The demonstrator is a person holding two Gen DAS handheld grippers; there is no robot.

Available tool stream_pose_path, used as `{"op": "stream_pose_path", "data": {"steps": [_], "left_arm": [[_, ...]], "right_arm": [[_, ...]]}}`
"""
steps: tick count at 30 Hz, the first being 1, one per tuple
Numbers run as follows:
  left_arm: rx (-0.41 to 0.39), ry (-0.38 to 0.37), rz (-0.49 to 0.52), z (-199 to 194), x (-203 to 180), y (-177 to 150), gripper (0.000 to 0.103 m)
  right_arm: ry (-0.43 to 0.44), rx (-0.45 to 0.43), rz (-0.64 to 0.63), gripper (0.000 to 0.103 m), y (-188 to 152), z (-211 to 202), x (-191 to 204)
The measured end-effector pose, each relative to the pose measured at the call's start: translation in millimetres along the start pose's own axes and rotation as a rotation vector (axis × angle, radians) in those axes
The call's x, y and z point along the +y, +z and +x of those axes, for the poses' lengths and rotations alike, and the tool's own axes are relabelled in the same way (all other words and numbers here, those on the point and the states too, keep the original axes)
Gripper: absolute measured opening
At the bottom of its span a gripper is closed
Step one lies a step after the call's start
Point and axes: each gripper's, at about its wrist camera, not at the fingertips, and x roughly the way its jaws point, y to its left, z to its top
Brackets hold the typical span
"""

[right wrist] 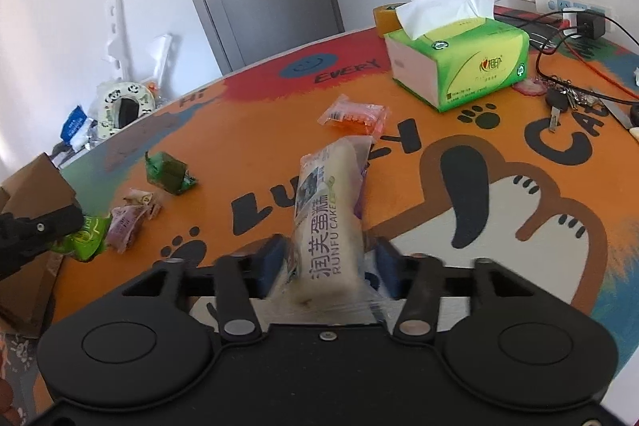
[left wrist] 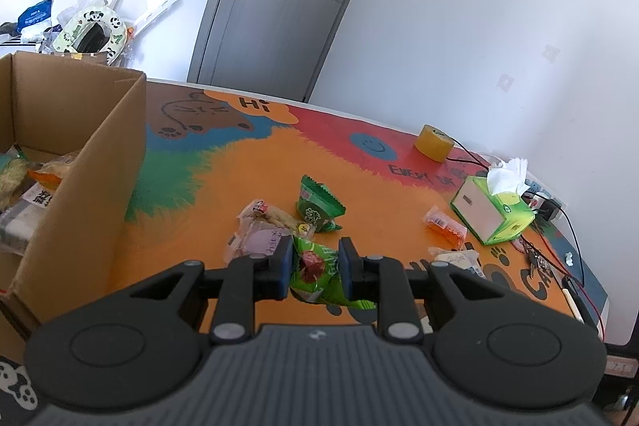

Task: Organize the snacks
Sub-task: 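Carry both held snacks into the cardboard box and open both tools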

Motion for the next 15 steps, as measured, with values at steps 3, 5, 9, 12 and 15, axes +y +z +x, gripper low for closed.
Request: {"op": "stream_pose_path", "data": {"steps": [3,5,9,12,15], "left_arm": [[0.001,0.006,-0.002,0,3,1,0.023],[-0.002,0.006,-0.004,-2,4,1,0.023],[-0.011,0.002,-0.007,-7,6,3,0.023],[-0.029,-0.004,-0.008,-14,6,6,0.023],[-0.054,-0.010,-0.004,-22,7,10,0.023]], "right_arm": [[-0.003,-0.005,-0.040,0.062,-3,5,11],[-0.023,-0.016,-0.067,0.046,-4,6,15],[0.008,-0.019,-0.055,0.029,-1,1,15],[0.027,-0.042,-0.039,0.028,1,-6,17],[0.057,-0.061,-0.024,0.028,4,-14,20]]}}
